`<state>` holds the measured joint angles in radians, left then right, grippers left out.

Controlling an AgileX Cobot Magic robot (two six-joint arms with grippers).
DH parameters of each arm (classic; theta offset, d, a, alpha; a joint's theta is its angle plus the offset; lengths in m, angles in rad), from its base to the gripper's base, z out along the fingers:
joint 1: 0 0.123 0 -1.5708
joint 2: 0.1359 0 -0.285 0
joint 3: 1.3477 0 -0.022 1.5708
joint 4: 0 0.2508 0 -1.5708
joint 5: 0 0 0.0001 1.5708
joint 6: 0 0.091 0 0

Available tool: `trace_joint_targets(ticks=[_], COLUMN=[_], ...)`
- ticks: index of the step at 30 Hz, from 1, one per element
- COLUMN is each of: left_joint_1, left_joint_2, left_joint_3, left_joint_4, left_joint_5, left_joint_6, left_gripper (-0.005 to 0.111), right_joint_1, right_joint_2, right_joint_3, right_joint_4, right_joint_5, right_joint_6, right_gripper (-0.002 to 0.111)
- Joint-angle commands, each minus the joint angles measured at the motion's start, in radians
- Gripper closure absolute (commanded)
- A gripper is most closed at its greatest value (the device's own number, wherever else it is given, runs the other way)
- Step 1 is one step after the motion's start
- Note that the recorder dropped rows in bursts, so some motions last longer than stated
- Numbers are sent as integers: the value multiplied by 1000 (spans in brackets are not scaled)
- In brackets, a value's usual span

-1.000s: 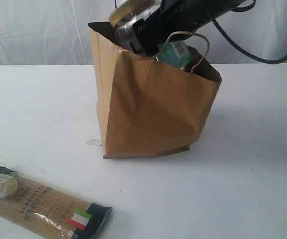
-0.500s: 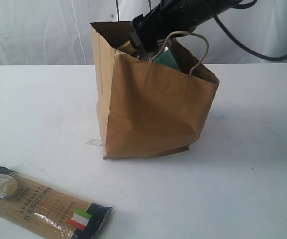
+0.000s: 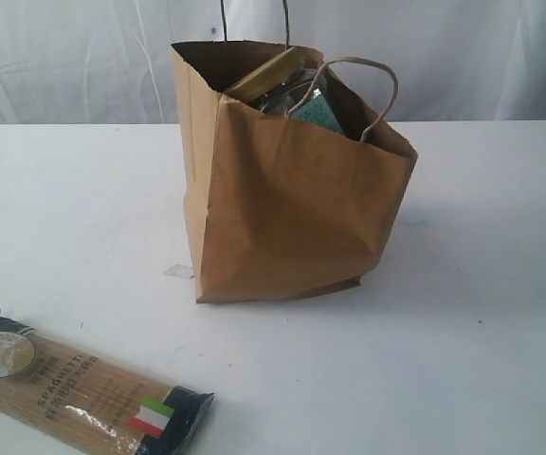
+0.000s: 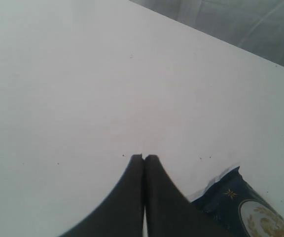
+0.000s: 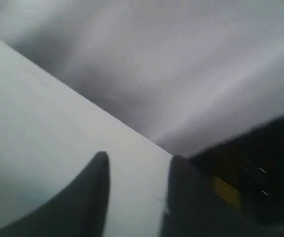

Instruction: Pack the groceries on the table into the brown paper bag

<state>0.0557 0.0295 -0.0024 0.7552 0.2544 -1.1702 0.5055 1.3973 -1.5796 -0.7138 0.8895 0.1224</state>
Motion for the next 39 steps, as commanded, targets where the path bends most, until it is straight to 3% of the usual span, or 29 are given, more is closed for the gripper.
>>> trace_joint_targets(ticks=[1, 7, 10, 14, 16, 25, 36, 39], left_joint_1=[1, 1, 1, 1, 1, 1, 1, 1], left_joint_2=[-5, -5, -5, -5, -5, -5, -5, -5], left_joint_3=[2, 2, 2, 2, 2, 2, 2, 2], left_joint_4=[7, 7, 7, 7, 7, 7, 7, 7], left_joint_5=[0, 0, 0, 0, 0, 1, 1, 1], left_joint_6=[0, 0, 0, 0, 0, 0, 0, 0], left_gripper=[107, 107, 107, 107, 107, 107, 107, 107], right_joint_1=[-131, -347, -355, -355, -357, -355, -357, -430], right_joint_2=[-27, -55, -169, -423, -535, -866, -1051, -1115], right_joint_3=[55, 239, 460, 792, 886, 1001, 1003, 1034], right_joint_4=[-177, 256, 383, 400, 409, 478, 478, 497], right_joint_5=[61, 21, -182, -632, -693, -537, -535, -533], right_joint_6=[191, 217, 224, 234, 259, 326, 326, 326], right_gripper=[108, 108, 108, 108, 108, 108, 108, 108])
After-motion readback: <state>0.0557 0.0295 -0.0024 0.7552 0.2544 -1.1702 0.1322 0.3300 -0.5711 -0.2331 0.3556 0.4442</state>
